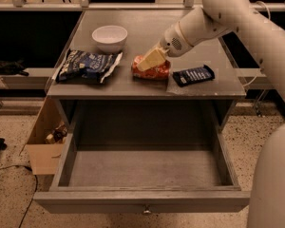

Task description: Place coke can into top drawer

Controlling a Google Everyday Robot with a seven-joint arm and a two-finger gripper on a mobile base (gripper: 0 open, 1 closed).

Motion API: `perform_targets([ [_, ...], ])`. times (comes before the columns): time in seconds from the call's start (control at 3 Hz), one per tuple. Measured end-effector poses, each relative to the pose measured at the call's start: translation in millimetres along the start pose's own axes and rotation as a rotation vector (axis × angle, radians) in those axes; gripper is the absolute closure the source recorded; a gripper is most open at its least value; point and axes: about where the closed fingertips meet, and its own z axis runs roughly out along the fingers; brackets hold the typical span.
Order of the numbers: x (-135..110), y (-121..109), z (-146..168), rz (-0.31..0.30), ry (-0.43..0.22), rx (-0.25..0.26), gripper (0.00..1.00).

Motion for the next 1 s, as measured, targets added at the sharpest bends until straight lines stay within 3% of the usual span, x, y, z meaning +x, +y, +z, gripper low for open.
perform_targets([
  [0.33,2,-1,-2,0.000,0.009,0.005,1.00],
  [0.67,7,0,-22,0.004,0.015,0.045,1.00],
  [1.0,21,14,-84,0.013,0.015,0.165,1.00],
])
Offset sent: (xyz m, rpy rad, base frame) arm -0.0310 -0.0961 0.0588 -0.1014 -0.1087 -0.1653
